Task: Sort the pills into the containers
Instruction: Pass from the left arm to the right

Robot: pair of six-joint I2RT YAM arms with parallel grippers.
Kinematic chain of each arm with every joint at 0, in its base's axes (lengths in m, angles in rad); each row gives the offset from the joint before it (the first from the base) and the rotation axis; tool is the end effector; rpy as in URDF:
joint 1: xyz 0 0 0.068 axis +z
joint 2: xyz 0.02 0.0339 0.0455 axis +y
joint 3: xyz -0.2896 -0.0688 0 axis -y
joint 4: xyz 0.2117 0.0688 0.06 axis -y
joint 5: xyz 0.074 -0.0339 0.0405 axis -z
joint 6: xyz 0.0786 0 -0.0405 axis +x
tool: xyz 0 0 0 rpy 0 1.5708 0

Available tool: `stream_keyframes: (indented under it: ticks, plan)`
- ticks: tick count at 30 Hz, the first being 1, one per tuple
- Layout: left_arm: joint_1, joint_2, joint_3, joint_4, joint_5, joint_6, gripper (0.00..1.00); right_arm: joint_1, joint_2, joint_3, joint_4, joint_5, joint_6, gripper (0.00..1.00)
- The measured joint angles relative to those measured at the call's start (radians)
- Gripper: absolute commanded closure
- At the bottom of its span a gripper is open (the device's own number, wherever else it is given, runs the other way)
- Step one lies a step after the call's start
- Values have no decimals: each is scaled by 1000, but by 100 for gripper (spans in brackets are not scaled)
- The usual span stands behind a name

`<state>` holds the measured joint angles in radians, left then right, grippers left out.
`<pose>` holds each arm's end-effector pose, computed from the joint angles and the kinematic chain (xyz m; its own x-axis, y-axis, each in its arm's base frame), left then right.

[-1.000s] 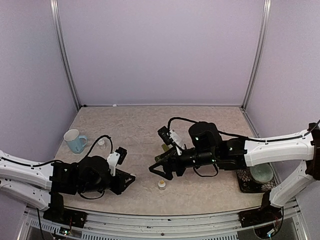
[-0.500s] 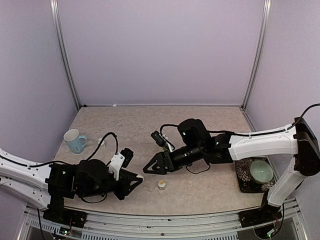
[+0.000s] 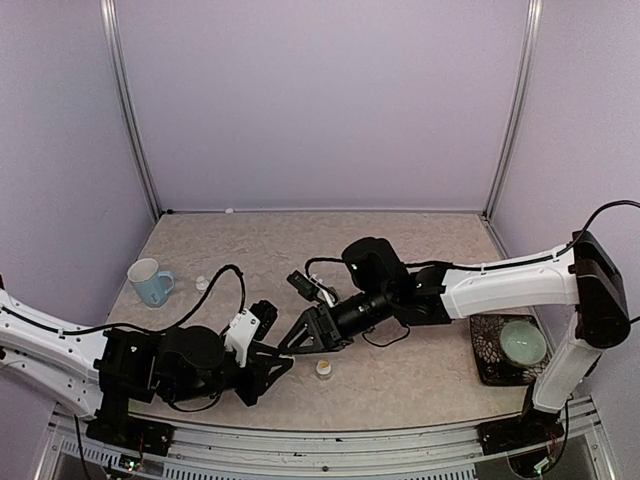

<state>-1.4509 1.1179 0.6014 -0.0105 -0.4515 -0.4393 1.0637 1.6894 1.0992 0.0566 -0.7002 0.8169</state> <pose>0.0618 -0.2263 0.2487 -0.4152 0.2469 -0.8756 0.7421 0.6486 -0.1690 0.1398 0.3559 0.2649 -0.8528 -0.3872 -0.3504 -0.4619 0.2464 0.8520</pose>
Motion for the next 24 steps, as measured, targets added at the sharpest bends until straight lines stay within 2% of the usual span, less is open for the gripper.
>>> stream_keyframes:
  ticks: [4,12,24]
  plan:
    - [-5,0,0,0,-9,0,75,0,13,0,-8,-16,-1,48]
    - [-10,0,0,-6,-20,0,75,0,22,6,-20,-41,-12,63]
    - [-20,8,0,-21,-26,0,75,0,45,20,-30,-77,-18,68]
